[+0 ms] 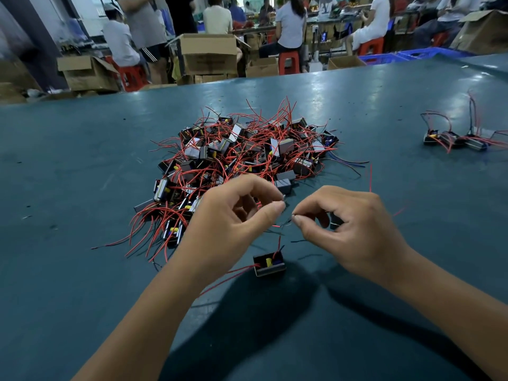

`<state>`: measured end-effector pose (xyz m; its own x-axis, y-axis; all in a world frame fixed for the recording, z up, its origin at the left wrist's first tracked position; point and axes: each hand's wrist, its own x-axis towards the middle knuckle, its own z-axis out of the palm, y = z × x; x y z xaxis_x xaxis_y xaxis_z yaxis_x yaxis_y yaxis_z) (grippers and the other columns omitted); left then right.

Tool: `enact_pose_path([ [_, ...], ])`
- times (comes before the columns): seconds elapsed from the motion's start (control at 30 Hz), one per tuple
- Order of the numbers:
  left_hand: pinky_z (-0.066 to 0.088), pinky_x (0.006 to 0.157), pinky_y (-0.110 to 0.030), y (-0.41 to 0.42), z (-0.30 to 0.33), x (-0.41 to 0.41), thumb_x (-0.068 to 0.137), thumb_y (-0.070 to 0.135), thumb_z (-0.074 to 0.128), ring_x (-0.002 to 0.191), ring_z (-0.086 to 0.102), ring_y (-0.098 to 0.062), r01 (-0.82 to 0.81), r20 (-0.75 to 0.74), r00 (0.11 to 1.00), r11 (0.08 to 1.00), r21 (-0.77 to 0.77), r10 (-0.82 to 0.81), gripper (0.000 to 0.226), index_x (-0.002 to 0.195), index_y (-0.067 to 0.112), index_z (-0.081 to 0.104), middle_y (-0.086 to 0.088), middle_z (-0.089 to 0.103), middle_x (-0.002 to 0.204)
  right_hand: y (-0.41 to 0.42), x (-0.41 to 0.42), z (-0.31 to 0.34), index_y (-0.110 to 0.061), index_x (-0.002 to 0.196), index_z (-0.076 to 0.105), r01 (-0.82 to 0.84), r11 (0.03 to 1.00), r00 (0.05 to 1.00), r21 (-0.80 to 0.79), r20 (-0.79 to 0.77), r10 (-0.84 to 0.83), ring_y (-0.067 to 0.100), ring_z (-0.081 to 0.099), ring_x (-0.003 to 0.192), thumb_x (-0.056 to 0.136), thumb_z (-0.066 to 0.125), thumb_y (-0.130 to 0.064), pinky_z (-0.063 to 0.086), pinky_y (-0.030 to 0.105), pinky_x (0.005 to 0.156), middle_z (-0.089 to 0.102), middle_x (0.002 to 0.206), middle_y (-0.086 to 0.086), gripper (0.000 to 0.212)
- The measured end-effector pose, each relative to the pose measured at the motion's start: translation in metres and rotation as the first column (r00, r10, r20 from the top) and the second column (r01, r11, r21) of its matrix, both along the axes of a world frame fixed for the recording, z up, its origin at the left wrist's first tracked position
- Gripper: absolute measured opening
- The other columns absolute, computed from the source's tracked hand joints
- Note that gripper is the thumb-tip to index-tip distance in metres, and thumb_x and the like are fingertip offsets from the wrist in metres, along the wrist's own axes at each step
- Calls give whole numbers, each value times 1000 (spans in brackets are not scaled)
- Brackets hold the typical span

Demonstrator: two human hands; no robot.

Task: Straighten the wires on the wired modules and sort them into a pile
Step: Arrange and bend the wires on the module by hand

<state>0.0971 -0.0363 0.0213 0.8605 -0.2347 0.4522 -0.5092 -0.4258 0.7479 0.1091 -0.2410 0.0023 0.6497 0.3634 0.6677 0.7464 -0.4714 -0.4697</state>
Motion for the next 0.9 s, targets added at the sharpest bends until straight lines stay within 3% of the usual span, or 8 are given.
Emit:
enact_pose_path([
  [0.07, 40, 63, -16, 5, 2, 1, 86, 13, 76, 68, 52, -8, -6, 219, 975, 990, 140, -25, 9, 94, 17, 74, 9, 62, 87, 0, 1, -1, -12, 80, 71, -4, 1000, 1000, 10, -25, 4, -6, 54, 69, 83, 73, -8, 36, 5, 68, 60, 74, -18, 6],
  [0.13, 41, 70, -16, 6, 0, 4, 85, 14, 77, 78, 54, -3, -29, 327, 943, 966, 257, -59, 13, 98, 13, 77, 6, 61, 96, 0, 1, -1, -13, 80, 71, -12, 1000, 999, 22, -37, 12, -6, 54, 69, 83, 73, -8, 36, 5, 67, 60, 74, -19, 6],
  [0.3, 51, 72, -36, 6, -6, 6, 88, 23, 74, 88, 61, -18, -62, 430, 897, 935, 348, -101, 15, 97, 12, 79, 0, 64, 95, 1, 1, -1, -14, 82, 71, -40, 999, 999, 14, -33, 41, -6, 55, 70, 83, 71, -8, 36, 5, 67, 59, 75, -22, 6],
  [0.5, 50, 68, -41, 4, -5, 8, 93, 27, 69, 84, 61, -21, -73, 471, 874, 927, 367, -117, 19, 92, 11, 78, -2, 65, 91, -1, 1, -2, -12, 83, 72, -34, 999, 999, -12, 1, 34, -7, 54, 72, 84, 71, -10, 36, 5, 69, 59, 77, -20, 3],
  [0.63, 49, 68, -34, 0, -3, 5, 92, 16, 73, 79, 59, -17, -21, 368, 924, 947, 320, -104, 10, 88, 8, 75, 0, 63, 87, 0, 0, -2, -13, 84, 73, -20, 1000, 1000, -21, 19, 20, -2, 56, 73, 84, 70, -10, 39, 9, 70, 63, 77, -12, 4],
  [0.77, 36, 62, -13, -1, -1, 1, 92, 16, 72, 68, 53, -6, 22, 188, 979, 967, 255, -72, 9, 83, 12, 72, 8, 59, 77, 1, -1, -1, -11, 84, 74, -6, 998, 997, -63, 83, 11, 5, 56, 71, 83, 70, -8, 43, 16, 70, 64, 75, -6, 5],
  [0.83, 32, 54, -11, -2, -2, -1, 92, 18, 72, 56, 46, -3, 41, 10, 999, 987, 157, -43, 13, 79, 15, 71, 13, 56, 65, 2, -1, 0, -9, 82, 73, 4, 995, 992, -95, 123, 7, 9, 54, 69, 84, 70, -8, 44, 22, 67, 63, 73, -4, 4],
  [0.9, 30, 46, -11, -5, -3, -2, 90, 14, 71, 46, 38, -1, 51, -235, 970, 998, -43, -60, 19, 71, 14, 70, 13, 49, 52, 2, -1, -1, -8, 81, 73, 4, 994, 989, -112, 147, 12, 13, 55, 68, 84, 69, -7, 46, 29, 64, 63, 72, -2, 5],
])
